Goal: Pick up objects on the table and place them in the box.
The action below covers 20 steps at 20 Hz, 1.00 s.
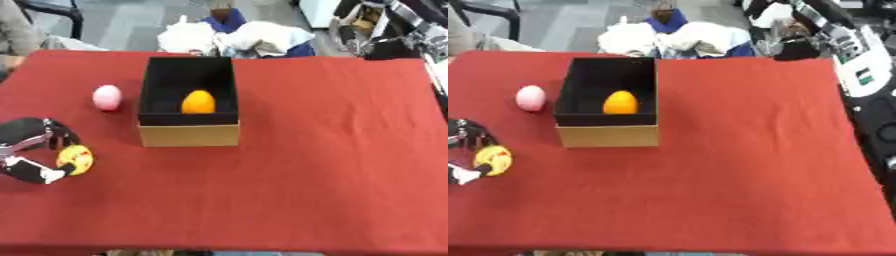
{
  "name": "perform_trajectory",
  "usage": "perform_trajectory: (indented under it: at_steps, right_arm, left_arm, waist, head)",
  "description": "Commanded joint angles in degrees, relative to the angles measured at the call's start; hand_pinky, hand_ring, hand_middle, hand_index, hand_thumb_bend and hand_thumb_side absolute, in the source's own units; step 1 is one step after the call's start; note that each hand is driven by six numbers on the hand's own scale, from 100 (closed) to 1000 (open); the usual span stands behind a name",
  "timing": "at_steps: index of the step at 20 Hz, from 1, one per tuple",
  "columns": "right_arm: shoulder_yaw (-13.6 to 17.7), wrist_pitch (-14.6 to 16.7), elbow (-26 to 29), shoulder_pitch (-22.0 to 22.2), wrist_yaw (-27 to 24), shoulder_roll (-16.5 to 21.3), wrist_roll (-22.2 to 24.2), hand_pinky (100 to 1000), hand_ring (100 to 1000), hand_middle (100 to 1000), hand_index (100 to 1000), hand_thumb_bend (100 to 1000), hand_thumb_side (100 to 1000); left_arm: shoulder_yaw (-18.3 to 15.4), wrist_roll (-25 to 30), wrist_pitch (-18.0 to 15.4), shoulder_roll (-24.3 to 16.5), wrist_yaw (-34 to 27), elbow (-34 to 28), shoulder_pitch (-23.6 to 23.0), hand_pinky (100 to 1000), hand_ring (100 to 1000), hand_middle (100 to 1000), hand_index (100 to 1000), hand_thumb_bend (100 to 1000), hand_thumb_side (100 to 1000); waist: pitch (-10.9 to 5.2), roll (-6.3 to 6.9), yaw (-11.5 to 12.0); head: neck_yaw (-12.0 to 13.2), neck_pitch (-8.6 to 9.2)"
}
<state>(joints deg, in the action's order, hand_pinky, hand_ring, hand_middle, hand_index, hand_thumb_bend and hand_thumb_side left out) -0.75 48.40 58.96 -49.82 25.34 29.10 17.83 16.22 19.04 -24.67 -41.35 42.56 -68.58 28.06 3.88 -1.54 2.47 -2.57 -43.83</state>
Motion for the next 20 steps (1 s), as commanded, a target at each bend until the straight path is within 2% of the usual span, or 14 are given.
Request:
perform_trajectory:
  at_steps: [1, 4, 6, 13, 14, 15, 18, 20]
  right_arm:
    - [0.34, 3.57, 0.9, -0.99, -0.61, 1.74, 3.69, 688, 612, 625, 703, 100, 100]
    - [0.41, 3.57, 0.87, -0.95, -0.64, 1.79, 3.66, 687, 612, 625, 703, 100, 100]
    - [0.44, 3.57, 0.85, -0.89, -0.64, 1.81, 3.65, 687, 612, 625, 703, 100, 100]
    - [0.41, 3.57, 0.9, -0.76, -0.7, 1.79, 3.72, 688, 612, 624, 703, 100, 100]
    - [0.38, 3.57, 0.91, -0.77, -0.74, 1.73, 3.76, 688, 612, 624, 703, 100, 100]
    - [0.33, 3.57, 0.91, -0.81, -0.79, 1.6, 3.82, 688, 612, 624, 702, 100, 100]
    - [0.01, 3.57, 0.96, -1.13, -0.96, 1.07, 4.14, 688, 612, 624, 702, 100, 100]
    - [-0.32, 3.57, 0.98, -1.4, -1.14, 0.67, 4.45, 688, 613, 622, 702, 100, 100]
  left_arm:
    - [-1.1, -2.23, -0.01, -1.0, -0.59, -0.07, 1.25, 432, 472, 502, 688, 184, 282]
    - [-1.84, -5.25, 0.6, -1.01, -1.48, -0.8, 1.3, 329, 371, 401, 564, 108, 251]
    - [-2.57, -7.29, 1.38, -1.15, -2.37, -1.65, 1.3, 281, 320, 350, 509, 100, 236]
    - [-4.7, -9.76, 2.9, -3.5, -5.81, -6.34, 3.37, 264, 308, 336, 494, 111, 198]
    - [-5.03, -10.0, 3.18, -3.61, -6.36, -6.57, 4.08, 264, 308, 337, 494, 100, 253]
    - [-5.36, -10.32, 3.49, -3.61, -7.04, -6.62, 5.14, 262, 308, 336, 493, 131, 175]
    - [-5.61, -11.12, 3.73, -3.2, -8.59, -5.73, 9.02, 266, 310, 339, 496, 167, 151]
    - [-5.37, -11.57, 3.21, -2.42, -9.14, -4.67, 11.72, 273, 344, 344, 502, 209, 130]
  waist:
    - [-0.66, 0.14, 0.02]
    - [-0.67, 0.13, 0.07]
    - [-0.69, 0.14, 0.08]
    - [-0.83, 0.23, -0.13]
    - [-0.84, 0.22, -0.23]
    - [-0.85, 0.2, -0.39]
    - [-0.75, 0.16, -1.0]
    - [-0.66, 0.16, -1.57]
  head:
    - [0.13, -0.29]
    - [0.12, -0.29]
    - [0.1, -0.29]
    - [0.32, -0.29]
    - [0.39, -0.29]
    - [0.48, -0.29]
    - [0.92, -0.29]
    - [1.35, -0.28]
